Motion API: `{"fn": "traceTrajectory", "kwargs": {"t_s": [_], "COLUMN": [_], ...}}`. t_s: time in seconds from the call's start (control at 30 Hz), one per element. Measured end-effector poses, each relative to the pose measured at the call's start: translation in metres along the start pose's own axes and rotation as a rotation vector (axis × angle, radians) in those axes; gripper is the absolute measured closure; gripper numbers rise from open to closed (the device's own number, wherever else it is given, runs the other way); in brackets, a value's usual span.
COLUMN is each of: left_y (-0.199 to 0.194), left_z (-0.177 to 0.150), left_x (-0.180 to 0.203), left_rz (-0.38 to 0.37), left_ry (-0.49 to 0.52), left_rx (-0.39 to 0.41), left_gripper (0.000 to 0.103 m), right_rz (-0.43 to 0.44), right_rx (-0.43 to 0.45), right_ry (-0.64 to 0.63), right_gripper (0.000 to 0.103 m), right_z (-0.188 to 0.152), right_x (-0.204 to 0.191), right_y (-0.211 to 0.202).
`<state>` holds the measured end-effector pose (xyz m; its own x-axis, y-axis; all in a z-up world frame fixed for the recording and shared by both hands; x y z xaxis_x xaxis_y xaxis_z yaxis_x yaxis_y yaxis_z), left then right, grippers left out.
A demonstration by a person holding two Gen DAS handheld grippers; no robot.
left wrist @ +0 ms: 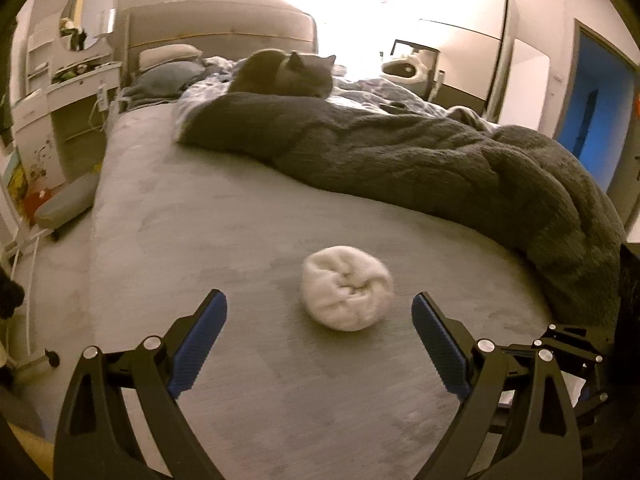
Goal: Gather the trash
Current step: 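Grasp the cardboard tape core with the right tool while the left tool grasps the white towel roll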
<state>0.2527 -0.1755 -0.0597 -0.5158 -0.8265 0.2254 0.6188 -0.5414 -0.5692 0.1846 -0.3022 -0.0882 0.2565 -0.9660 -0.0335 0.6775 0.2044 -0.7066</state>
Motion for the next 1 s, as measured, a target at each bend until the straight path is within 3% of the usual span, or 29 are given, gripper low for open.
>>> {"fn": "traceTrajectory", "kwargs": {"t_s": [0.3,0.7,1.0], "left_y": [0.031,0.063,0.082], "left_z": [-0.002,0.004,-0.005], "left_x": [0.016,0.001,0.005], "left_rz": [0.015,0.025,0.027], "left_ry": [-0.003,-0.074,-0.071], "left_rx": [-0.049,-0.078,-0.139], "left_gripper": [0.008,0.01,0.033], "right_rz": [0.006,0.009,0.015], "right_rx": [0.022,0.012,0.006], "right_ry": [0.035,0.071,0.084], "right_gripper": [0.053,0.053,0.053], "right_z": [-0.007,-0.027,-0.034], "right_x": [0.025,0.053,0.064], "right_y": [-0.015,-0.022,-0.024]}}
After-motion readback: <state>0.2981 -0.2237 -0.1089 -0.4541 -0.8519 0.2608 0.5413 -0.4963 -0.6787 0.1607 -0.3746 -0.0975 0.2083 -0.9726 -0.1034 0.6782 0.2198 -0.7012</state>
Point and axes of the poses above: each gripper's, at about its wrist camera, not at the fingertips, and y roughly the way its jaws point, x to its right, z to its top, the point moved 5 cm from there along y, roughly the way its jaws point, and after that the axes turned 10 degrees about -z, right-handed, at the moved point
